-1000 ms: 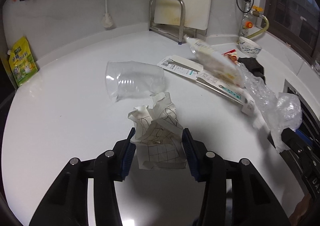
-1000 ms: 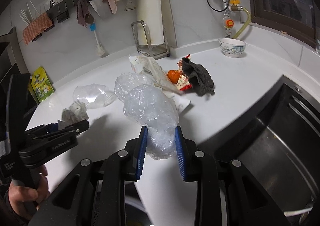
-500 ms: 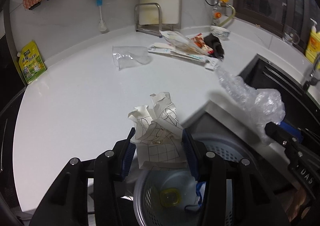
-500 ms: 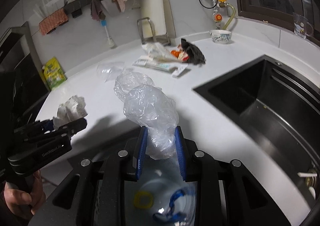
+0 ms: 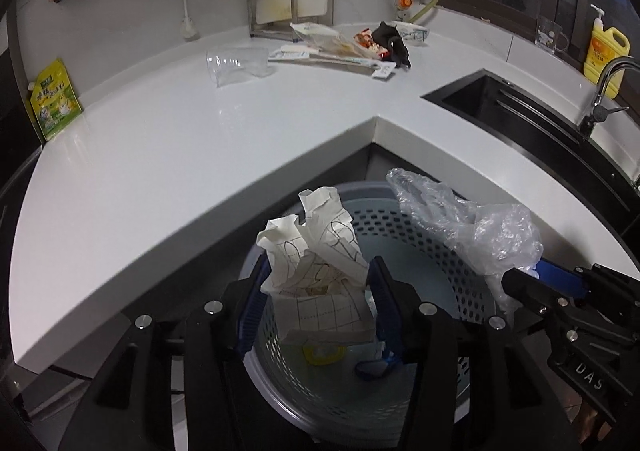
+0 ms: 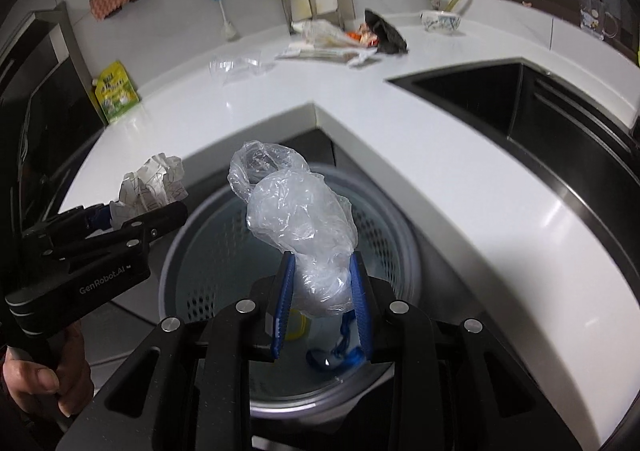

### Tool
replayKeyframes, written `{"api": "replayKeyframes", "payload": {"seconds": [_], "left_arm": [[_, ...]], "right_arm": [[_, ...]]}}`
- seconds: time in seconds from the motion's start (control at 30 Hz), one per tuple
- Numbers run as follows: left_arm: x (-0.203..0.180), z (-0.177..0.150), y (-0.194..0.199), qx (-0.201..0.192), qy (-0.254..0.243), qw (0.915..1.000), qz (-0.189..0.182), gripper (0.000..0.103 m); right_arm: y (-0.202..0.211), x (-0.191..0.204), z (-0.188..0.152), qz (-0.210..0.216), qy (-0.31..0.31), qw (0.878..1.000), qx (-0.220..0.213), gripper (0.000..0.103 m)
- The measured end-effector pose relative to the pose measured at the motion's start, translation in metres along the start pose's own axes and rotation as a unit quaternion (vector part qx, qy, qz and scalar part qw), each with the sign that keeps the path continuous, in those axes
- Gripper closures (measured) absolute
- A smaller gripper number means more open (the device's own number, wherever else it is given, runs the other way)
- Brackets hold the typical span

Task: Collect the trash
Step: 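Move both tools over the bin and release the paper and bag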

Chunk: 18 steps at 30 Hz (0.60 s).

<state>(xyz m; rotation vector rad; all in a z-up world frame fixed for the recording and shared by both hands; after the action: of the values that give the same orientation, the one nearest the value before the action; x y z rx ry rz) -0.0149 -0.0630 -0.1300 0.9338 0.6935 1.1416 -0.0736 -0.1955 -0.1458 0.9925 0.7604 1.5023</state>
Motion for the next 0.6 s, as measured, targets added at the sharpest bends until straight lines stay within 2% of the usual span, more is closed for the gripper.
{"api": "replayKeyframes", "payload": {"seconds": [0.23, 0.33, 0.5, 0.6], "left_arm": [[0.000, -0.008, -0.011, 0.010, 0.005, 0.9999, 0.004, 0.050], [0.004, -0.008, -0.010, 0.010, 0.013, 0.9999, 0.004, 0.045], [0.008, -0.006, -0.005, 0.003, 0.019, 0.9998, 0.006, 0.028], [0.010, -0.006, -0.004, 0.002, 0.023, 0.9997, 0.006, 0.026]], "right_arm": [[-0.019, 0.002, -0.010, 0.006, -0.010, 1.000, 0.024, 0.075], [-0.018, 0.001, -0.009, 0.006, -0.011, 1.000, 0.021, 0.074], [-0.009, 0.000, -0.006, 0.011, -0.015, 1.000, 0.005, 0.055], [-0.006, -0.001, -0.003, 0.013, -0.015, 1.000, 0.001, 0.055]]}}
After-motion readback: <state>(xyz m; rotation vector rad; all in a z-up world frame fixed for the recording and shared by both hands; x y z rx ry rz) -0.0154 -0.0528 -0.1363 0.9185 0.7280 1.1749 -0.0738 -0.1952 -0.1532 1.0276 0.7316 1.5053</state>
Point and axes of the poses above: each gripper's, at about its wrist camera, not at the fingertips, and y roughly against the way its jaws point, x to its left, z to its top, the point moved 6 cm from there along -y, roughly the way its jaws point, and after that the axes turned 14 degrees about x, right-handed, at the moved point
